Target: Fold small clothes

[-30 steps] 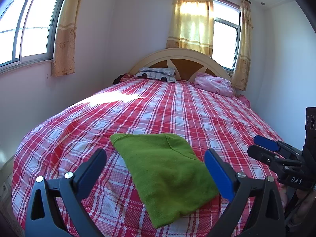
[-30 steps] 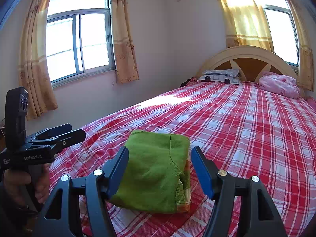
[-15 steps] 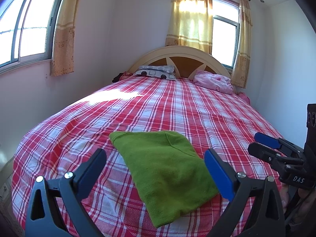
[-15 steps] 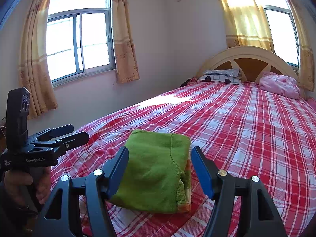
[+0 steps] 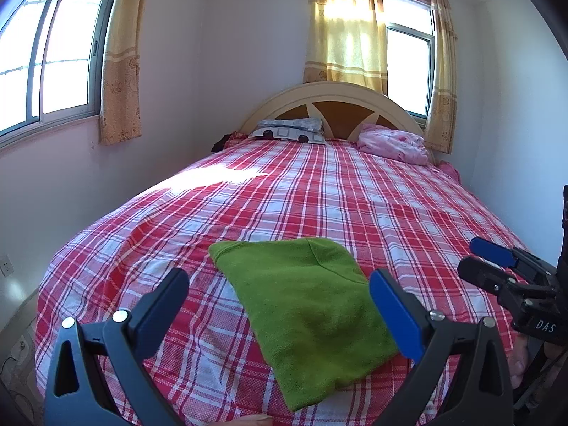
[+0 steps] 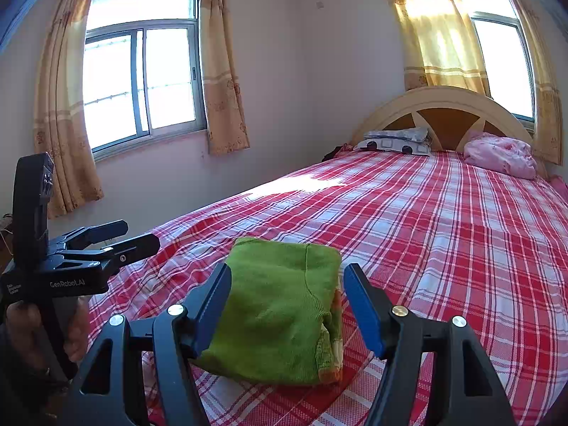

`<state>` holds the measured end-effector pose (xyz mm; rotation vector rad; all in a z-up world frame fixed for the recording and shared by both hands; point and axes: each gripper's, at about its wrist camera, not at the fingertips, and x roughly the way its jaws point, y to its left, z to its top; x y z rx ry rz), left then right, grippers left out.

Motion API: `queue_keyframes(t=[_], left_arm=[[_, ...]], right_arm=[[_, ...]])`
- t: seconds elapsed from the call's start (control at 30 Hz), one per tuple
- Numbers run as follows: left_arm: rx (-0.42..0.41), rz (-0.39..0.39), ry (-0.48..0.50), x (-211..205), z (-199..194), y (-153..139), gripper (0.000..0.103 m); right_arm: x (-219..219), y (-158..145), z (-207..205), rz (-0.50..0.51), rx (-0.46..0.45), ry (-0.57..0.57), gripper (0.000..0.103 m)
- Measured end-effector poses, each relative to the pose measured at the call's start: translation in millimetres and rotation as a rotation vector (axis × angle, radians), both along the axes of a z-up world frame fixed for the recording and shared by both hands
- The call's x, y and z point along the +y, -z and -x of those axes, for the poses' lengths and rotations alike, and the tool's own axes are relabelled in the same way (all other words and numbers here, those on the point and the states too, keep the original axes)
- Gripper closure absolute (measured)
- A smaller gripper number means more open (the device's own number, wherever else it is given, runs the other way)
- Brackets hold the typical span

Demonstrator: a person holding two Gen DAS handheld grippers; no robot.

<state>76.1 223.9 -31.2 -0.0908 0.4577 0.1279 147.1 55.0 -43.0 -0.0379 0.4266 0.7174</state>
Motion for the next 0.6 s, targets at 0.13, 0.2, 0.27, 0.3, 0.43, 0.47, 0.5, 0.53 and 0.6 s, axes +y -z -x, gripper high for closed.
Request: queue_keyframes(t=[0.13, 0.2, 0.27, 0.3, 0.43, 0.47, 0.5, 0.53, 0.6], left_arm=[[-0.004, -0.013, -0.023, 2.8, 0.0, -0.7, 0.0], [-0.006, -0.019, -0.042, 4.8, 0.0, -0.3, 0.0], [-0.003, -0.019, -0.062, 7.8, -1.2, 0.7, 0.0], [0.001, -0.019, -0.066, 8.9, -2.0, 1.6, 0.0], [0.001, -0.011, -0.076, 13.5, -2.4, 5.1, 0.0], [-0.005, -0.015, -0.078, 13.7, -1.8, 5.4, 0.0], [-0.008, -0.02, -0.079, 13.2, -1.6, 5.6, 0.0], [-0.01, -0.024, -0.078, 12.8, -1.6, 5.7, 0.0], [-0.009, -0.023, -0.072, 13.0, -2.1, 6.0, 0.0]], right_arm=[[1.1, 1.3, 0.8, 0.001, 0.003, 0.0, 0.036], [2.4, 1.8, 0.0, 0.003, 0.004, -0.003, 0.036], [4.0, 2.5, -0.1, 0.006, 0.005, -0.006, 0.036], [4.6, 3.2, 0.1, 0.007, 0.006, -0.008, 0.036], [7.6, 6.4, -0.3, 0.017, 0.011, -0.016, 0.036], [8.6, 7.2, -0.3, 0.019, 0.013, -0.018, 0.036], [9.3, 8.0, -0.1, 0.021, 0.015, -0.02, 0.036], [9.7, 8.9, 0.3, 0.023, 0.016, -0.021, 0.036], [9.5, 10.2, 0.8, 0.027, 0.017, -0.021, 0.036]])
